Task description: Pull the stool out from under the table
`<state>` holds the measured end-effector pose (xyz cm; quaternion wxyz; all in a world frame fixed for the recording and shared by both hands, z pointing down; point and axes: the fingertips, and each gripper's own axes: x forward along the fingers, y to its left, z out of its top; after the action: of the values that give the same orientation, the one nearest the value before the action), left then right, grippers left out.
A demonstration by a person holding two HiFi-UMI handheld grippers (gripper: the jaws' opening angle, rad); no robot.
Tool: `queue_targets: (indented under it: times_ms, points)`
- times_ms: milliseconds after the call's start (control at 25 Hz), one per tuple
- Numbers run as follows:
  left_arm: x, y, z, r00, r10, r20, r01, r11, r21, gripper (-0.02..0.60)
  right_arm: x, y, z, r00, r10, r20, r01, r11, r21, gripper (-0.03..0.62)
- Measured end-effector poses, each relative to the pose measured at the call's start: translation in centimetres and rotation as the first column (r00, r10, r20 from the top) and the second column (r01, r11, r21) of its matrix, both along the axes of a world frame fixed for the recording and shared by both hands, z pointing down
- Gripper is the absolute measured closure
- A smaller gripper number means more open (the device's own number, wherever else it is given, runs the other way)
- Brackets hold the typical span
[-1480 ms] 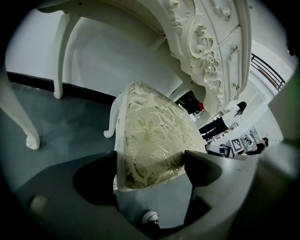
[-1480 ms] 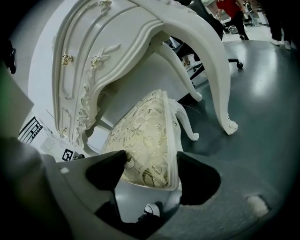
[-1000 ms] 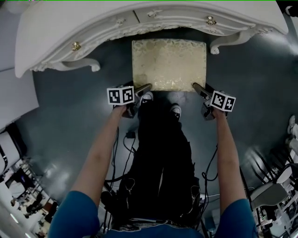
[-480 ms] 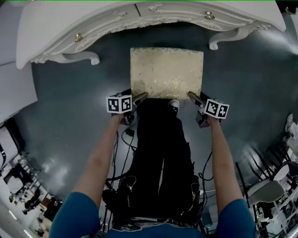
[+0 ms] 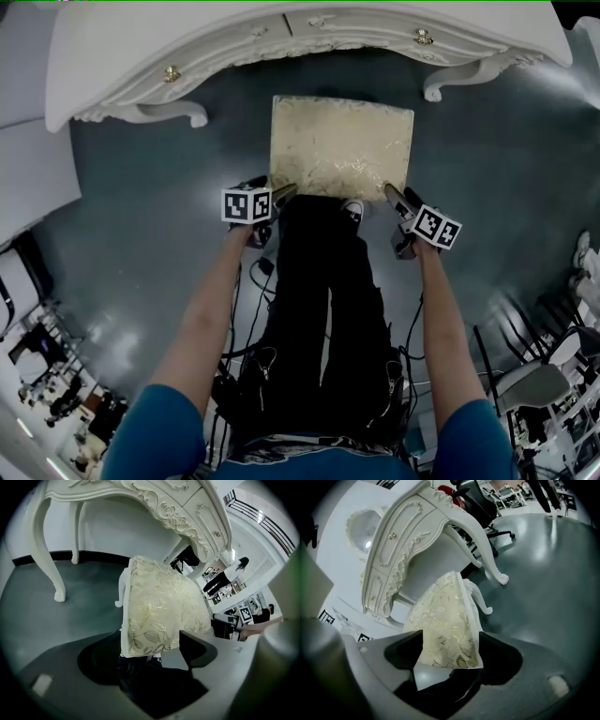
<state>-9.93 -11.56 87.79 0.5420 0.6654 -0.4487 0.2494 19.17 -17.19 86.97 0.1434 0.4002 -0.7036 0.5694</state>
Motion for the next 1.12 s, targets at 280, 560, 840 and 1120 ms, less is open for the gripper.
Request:
queue_targets:
  times_ms: [280,560,840,1120]
  points:
    - [0.0,0.3,-5.1,0.995,0.083,0.046,-0.085,0.996,0.041,0.19,-2.2,-0.5,-5.8,0.997,-0.077,0.014,0.075,0.992,0.097,0.286]
    - [1.7,-1.1,-12.6,0.982,0.158,0.106,-0.173,0.973,0.151,0.213,-4.8,-2.0,-14.0,0.989,-0.134,0.065,0.116,0.967,0.228,0.339]
    - [4.2,-2.4,-21.5,0.983,0.141,0.117,-0.171,0.935,0.309,0.249,-5.2,-3.5,-23.5,0.981,-0.131,0.14,0.078,0.94,0.333,0.37]
    - [5.4,-3.5,-30.9,0.978,0.129,0.161,-0.19,0.871,0.453,0.268,-5.6,-3.3,-31.9,0.974,-0.187,0.128,0.119,0.902,0.415,0.398]
